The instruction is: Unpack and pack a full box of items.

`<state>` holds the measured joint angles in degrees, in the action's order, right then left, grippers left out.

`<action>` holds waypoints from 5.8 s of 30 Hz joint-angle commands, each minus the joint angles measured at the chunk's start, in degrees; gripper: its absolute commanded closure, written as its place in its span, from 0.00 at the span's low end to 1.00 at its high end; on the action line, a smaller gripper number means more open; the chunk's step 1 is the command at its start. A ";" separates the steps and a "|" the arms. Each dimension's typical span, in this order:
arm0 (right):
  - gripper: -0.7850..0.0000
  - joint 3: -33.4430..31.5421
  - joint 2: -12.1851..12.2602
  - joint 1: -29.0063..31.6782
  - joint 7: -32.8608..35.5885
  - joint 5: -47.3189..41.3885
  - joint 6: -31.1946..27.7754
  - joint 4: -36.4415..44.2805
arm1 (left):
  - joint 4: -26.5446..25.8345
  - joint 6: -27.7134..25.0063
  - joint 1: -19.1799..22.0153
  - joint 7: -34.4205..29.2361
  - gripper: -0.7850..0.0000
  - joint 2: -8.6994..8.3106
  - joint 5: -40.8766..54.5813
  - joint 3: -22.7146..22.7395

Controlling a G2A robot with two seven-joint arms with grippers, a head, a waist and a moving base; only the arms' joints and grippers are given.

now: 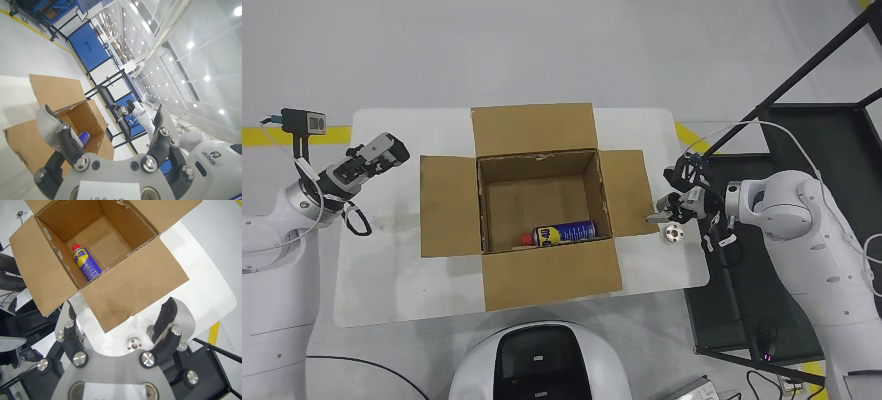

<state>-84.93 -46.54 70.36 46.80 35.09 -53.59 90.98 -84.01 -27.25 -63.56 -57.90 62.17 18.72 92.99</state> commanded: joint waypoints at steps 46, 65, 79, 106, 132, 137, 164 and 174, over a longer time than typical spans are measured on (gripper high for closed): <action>0.00 45.83 -11.38 -38.55 3.11 3.00 5.78 -11.05 | 0.00 0.00 0.00 0.00 0.00 0.00 0.00 0.00; 0.00 68.25 -29.58 -51.80 -1.36 8.27 0.26 -40.25 | 0.00 0.00 0.00 0.00 0.00 0.00 0.00 0.00; 0.00 74.59 -40.52 -52.26 -2.91 9.26 -4.41 -58.14 | 0.00 0.00 0.00 0.00 0.00 0.00 0.00 0.00; 1.00 75.18 -49.01 -51.85 -13.29 19.29 -3.19 -75.26 | 0.00 0.00 0.00 0.00 0.00 0.00 0.00 0.00; 1.00 75.19 -41.27 -54.49 -28.21 20.85 -4.41 -61.98 | 0.00 0.00 0.00 0.00 0.00 0.00 0.00 0.00; 1.00 75.18 -36.19 -53.87 -25.17 18.46 -4.41 -52.94 | -0.41 0.81 -0.23 4.05 0.00 -0.23 -1.51 1.36; 1.00 22.89 0.78 -5.03 -63.81 36.07 10.95 3.97 | 0.82 0.05 0.75 5.97 0.00 -0.85 -2.30 3.37; 1.00 22.31 0.93 -4.27 -64.43 36.36 11.33 4.20 | 0.82 0.05 0.75 5.97 0.00 -0.85 -2.30 3.37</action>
<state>-62.62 -45.61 66.08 -17.63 71.44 -42.26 95.17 -83.18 -27.20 -62.81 -51.93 61.32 16.42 96.36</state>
